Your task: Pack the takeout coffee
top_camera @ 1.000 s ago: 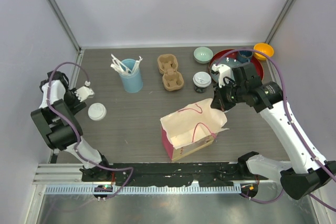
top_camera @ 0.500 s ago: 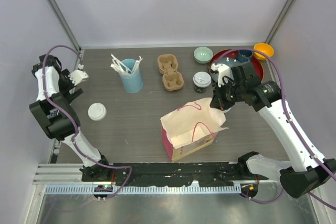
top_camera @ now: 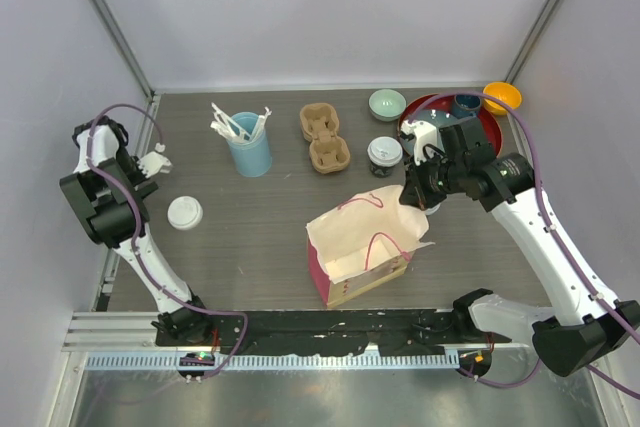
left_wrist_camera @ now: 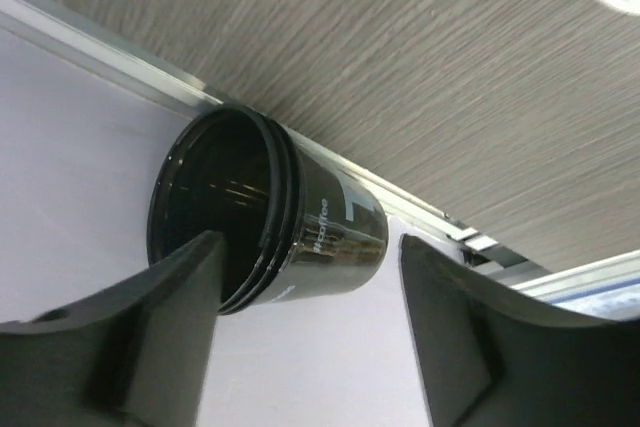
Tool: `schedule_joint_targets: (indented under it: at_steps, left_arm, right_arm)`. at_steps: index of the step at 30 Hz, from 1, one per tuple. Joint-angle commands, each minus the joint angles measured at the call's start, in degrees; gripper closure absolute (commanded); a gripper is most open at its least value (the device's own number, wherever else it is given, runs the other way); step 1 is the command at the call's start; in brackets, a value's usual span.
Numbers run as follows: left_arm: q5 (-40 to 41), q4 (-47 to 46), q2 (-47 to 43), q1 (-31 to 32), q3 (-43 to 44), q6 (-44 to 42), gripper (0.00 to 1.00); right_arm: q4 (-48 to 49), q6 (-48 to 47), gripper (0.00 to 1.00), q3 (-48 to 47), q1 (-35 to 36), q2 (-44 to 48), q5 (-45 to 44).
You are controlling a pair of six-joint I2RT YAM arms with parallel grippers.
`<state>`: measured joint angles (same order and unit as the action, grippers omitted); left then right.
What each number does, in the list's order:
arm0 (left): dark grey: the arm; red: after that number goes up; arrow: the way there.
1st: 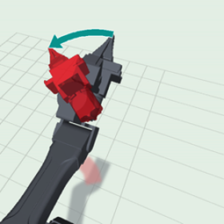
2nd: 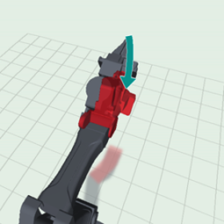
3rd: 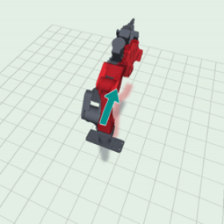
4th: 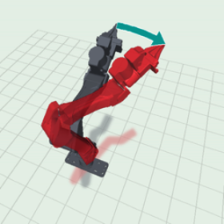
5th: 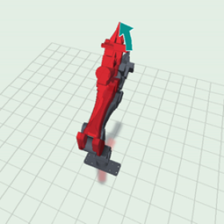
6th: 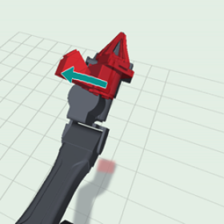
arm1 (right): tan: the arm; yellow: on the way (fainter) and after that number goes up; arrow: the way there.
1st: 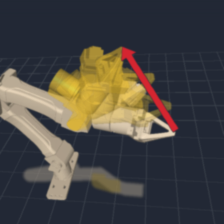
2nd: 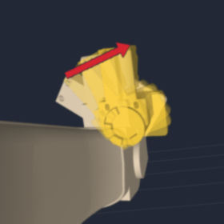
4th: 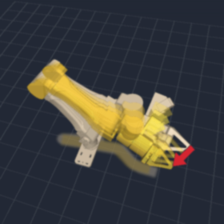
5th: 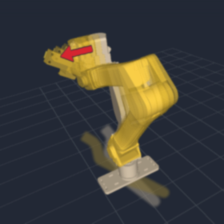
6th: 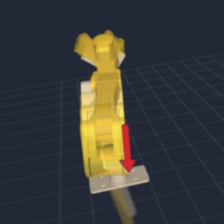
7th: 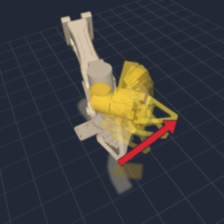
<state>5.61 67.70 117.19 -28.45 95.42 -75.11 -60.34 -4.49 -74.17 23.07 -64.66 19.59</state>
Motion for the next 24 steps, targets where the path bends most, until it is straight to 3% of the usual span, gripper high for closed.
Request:
schedule_joint_targets:
  at_steps: [1, 6, 17, 19, 20, 22, 23, 24]
  left_arm:
    - [6.25, 2.69, 1.46, 0.15, 1.0, 0.67, 0.33]
    - [11.26, 1.29, 1.29, 0.15, -1.46, -0.82, 0.32]
    - [16.28, 6.12, 6.38, 0.15, -0.76, 0.22, 0.44]
    - [16.28, 8.4, 7.52, 0.15, 0.73, 1.1, 0.53]
    - [16.28, 9.02, 8.05, 0.15, 1.26, 1.46, 0.68]
    - [16.19, 9.9, 8.58, 0.06, 2.05, 2.25, 0.86]
    - [15.84, 10.08, 8.41, 0.15, 2.14, 2.25, 1.0]
    - [15.58, 9.99, 7.54, 0.15, 2.06, 2.25, 1.0]
  right_arm:
    - [-2.07, -0.87, 0.99, 0.34, -0.04, -0.55, -0.43]
    - [-1.89, -0.96, 0.99, 0.61, -0.04, 0.06, -0.35]
    - [-1.45, -0.87, 0.99, 1.66, -0.04, 1.29, -0.7]
    - [-1.36, -0.78, 0.99, 2.01, -0.04, 1.29, -0.79]
    - [-1.36, -0.69, 0.99, 2.01, 0.04, 1.29, -1.05]
    - [-1.36, -0.69, 0.99, 2.19, -0.04, 1.38, -1.14]
    - [-1.28, -0.69, 0.99, 2.28, 0.04, 1.38, -1.14]
    - [-1.19, -0.69, 0.99, 2.36, -0.04, 1.3, -1.14]
